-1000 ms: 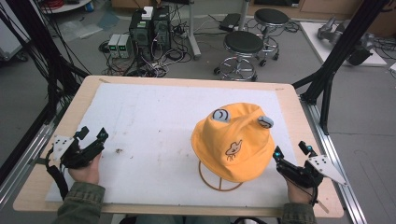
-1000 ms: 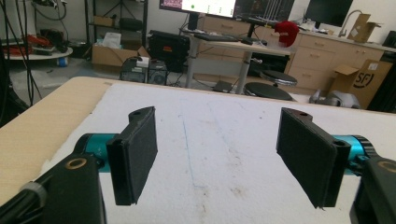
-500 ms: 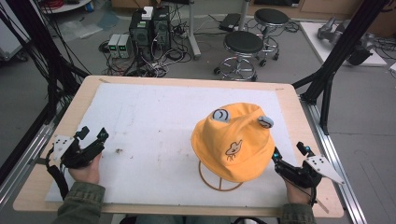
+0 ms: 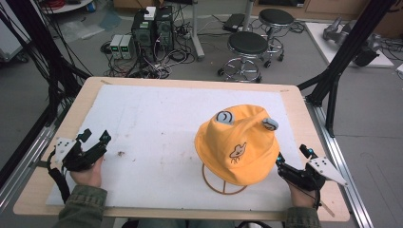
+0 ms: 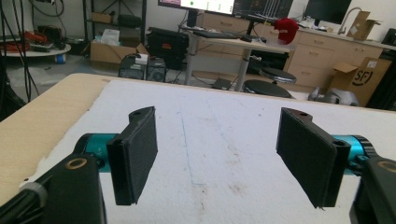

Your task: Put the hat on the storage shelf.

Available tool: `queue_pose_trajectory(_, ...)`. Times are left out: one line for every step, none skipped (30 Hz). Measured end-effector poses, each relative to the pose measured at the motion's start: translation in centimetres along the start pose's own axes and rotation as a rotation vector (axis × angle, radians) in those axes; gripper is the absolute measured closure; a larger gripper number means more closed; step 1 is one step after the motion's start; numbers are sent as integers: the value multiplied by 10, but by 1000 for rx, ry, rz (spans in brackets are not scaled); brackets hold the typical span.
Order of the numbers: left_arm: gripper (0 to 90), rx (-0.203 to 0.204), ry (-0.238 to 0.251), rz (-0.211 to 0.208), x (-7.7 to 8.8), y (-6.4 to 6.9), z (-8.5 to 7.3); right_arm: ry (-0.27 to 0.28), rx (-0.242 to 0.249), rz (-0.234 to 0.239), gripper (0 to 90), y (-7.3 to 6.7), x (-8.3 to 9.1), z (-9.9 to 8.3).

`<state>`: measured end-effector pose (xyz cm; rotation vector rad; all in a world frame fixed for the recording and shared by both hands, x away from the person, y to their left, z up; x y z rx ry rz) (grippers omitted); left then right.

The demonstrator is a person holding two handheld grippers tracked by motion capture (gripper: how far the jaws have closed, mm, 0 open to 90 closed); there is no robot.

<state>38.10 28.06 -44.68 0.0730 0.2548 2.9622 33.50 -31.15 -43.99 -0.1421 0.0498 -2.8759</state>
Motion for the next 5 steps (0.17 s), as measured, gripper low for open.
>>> queue_pose_trajectory(293, 0, -1, -1, 0, 0, 0, 0, -2, 0, 89, 0, 0, 0)
queue_pose_trajectory(292, 0, -1, -1, 0, 0, 0, 0, -1, -1, 89, 0, 0, 0)
queue_pose_trajectory(293, 0, -1, -1, 0, 0, 0, -1, -1, -3, 89, 1, 0, 0)
queue_pose_trajectory(293, 0, 0, -1, 0, 0, 0, -1, -3, -2, 89, 1, 0, 0)
queue_pose_trajectory(293, -1, -1, -1, 0, 0, 0, 0, -6, 0, 89, 0, 0, 0)
Point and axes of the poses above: each handheld gripper's, and its own axes: x roughly backward along the jaws, z roughly out of its top, y roughly to its right, the point moved 10 cm from there along -x, roughly forward along the jaws, and after that the axes turned 3 degrees about y, right-handed, at the moved point
